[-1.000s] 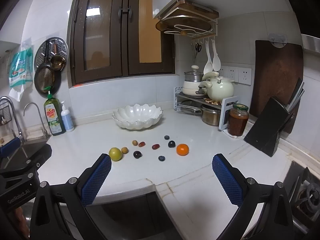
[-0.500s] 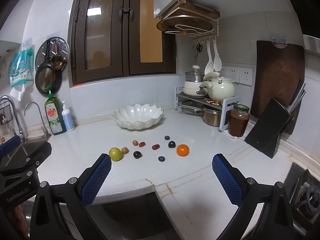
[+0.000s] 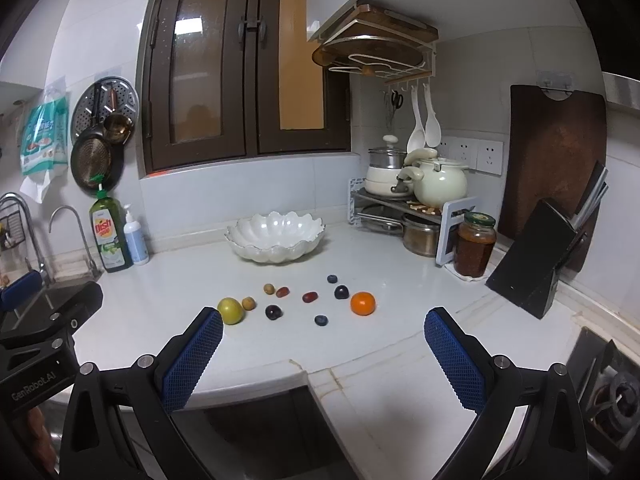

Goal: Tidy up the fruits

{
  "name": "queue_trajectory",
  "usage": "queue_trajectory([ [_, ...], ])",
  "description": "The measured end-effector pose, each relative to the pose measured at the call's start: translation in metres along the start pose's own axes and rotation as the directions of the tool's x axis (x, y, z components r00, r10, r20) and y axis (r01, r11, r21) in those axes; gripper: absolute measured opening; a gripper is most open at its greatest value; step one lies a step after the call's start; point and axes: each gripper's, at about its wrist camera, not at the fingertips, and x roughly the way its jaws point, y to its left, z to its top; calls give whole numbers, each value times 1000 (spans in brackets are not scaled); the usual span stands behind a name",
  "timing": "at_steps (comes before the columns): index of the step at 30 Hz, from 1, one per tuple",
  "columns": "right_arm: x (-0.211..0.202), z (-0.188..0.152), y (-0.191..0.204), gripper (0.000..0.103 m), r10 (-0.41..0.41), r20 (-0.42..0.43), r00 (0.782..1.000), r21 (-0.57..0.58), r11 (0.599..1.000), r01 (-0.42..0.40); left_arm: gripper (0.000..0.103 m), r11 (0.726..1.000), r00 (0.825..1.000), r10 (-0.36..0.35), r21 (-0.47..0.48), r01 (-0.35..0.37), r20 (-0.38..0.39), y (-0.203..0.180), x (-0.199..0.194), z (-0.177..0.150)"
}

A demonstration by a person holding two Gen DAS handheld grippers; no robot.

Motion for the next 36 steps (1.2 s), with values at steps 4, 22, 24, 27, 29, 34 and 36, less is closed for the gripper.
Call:
queue_trajectory([
  [4,-1,0,-1,102,1,1,1000,2,1000,-1,103,1000,1000,-6,-1,6,2,1,0,1],
  [22,4,5,1,102,7,-13,1000,3,1000,-7,103,1000,1000,-6,-2,6,-11,1,5,4],
  [24,6,6,2,102,7,-16,1000,2,1000,-7,103,1000,1000,-7,-3,7,-9,1,5,4],
  [27,9,7,4,102,6,-21,1000,1,1000,-6,103,1000,1000,-8,-3,8,-16,2,7,4],
  [29,10,6,5,102,5,-25,1000,1,1000,-5,103,1000,1000,-9,-2,9,-24,2,11,4],
  [34,18,7,7,102,4,-39,999,0,1000,-4,103,1000,999,-13,-1,13,-40,3,21,4],
  [36,21,6,7,102,2,-45,999,2,1000,-2,103,1000,999,-20,-3,20,-50,2,26,4],
])
